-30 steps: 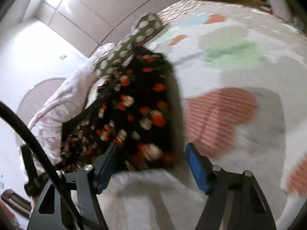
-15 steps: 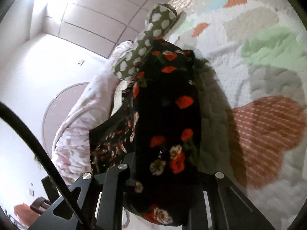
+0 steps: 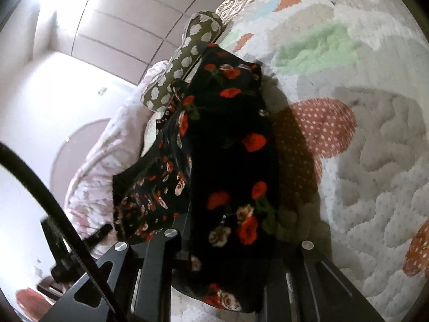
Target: Fold large clothes
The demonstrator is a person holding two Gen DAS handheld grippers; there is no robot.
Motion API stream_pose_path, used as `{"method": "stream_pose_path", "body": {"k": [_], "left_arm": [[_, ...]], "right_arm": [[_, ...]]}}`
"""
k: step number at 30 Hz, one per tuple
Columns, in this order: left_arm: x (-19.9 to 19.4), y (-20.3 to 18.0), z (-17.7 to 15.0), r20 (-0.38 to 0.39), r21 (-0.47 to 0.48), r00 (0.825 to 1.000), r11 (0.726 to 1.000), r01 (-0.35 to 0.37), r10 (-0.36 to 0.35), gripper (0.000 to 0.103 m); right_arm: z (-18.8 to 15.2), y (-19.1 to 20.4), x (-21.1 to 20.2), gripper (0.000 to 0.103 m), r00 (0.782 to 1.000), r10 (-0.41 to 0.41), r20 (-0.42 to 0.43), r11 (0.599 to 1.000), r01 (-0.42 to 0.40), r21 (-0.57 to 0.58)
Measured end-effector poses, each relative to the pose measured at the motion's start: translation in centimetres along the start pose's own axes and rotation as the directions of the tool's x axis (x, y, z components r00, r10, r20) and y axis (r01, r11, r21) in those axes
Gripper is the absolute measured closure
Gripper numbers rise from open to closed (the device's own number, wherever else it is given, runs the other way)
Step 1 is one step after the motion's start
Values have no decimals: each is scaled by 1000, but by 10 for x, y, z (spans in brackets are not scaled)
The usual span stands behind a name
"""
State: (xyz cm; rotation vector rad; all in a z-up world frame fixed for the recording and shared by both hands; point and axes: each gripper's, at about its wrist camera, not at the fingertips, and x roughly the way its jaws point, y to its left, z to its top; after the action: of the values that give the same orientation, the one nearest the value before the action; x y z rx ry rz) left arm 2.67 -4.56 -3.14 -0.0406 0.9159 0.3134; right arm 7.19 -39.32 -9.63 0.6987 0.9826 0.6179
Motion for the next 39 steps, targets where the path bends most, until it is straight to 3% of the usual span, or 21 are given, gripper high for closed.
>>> {"method": "stream_pose_path", "body": {"k": [1, 3, 5, 9, 12, 14, 17, 22, 27, 30, 33, 36, 38, 39], "left_arm": [[7, -7, 2, -3, 21, 1000, 999, -30, 30, 12], [29, -25, 2, -22, 94, 993, 989, -113, 115, 24], [47, -39, -3, -37, 153, 987, 977, -150, 158, 24], [52, -51, -8, 25, 206, 977, 956, -211, 210, 27], [45, -36, -1, 1, 168, 992, 978, -126, 128, 32], [28, -12, 3, -8, 69, 1000, 997, -24, 24, 34], [-5, 32, -3, 23, -88, 994, 991, 105, -103, 34], [-45, 112, -35, 93, -213, 989, 968, 132, -114, 34], [-44, 206, -77, 82, -400, 994, 912, 94, -67, 34], [-39, 257, -108, 59, -499, 998, 865, 51, -25, 34], [-37, 291, -133, 41, -569, 999, 821, 36, -15, 34], [-39, 308, -149, 33, -599, 999, 800, 24, -6, 34], [-41, 314, -154, 36, -607, 999, 795, 25, -4, 34], [-41, 316, -154, 37, -609, 999, 793, 26, -4, 34]], "right_arm": [[0, 2, 0, 81, 1000, -12, -2, 1000, 12, -12], [0, 3, 0, 80, 1000, -23, -5, 1000, 23, -20], [1, 0, 1, 79, 1000, -29, -7, 999, 29, -14], [1, 0, 7, 77, 999, -54, -11, 998, 53, -14], [2, 3, 9, 78, 997, -74, -9, 997, 74, -8], [7, 17, 5, 79, 996, -91, 5, 996, 91, -22], [16, 54, -2, 80, 993, -115, 35, 990, 117, -72], [28, 161, 13, 80, 992, -105, 66, 965, 117, -233], [-2, 279, 85, 80, 992, -126, 32, 880, 126, -457], [-33, 326, 146, 81, 991, -128, -34, 837, 90, -540], [-74, 353, 213, 81, 975, -182, -125, 786, 67, -614], [-120, 356, 280, 79, 922, -329, -202, 691, 89, -718], [-135, 357, 295, 65, 918, -353, -180, 636, 95, -766], [-135, 359, 293, 58, 924, -336, -182, 641, 82, -764]]}}
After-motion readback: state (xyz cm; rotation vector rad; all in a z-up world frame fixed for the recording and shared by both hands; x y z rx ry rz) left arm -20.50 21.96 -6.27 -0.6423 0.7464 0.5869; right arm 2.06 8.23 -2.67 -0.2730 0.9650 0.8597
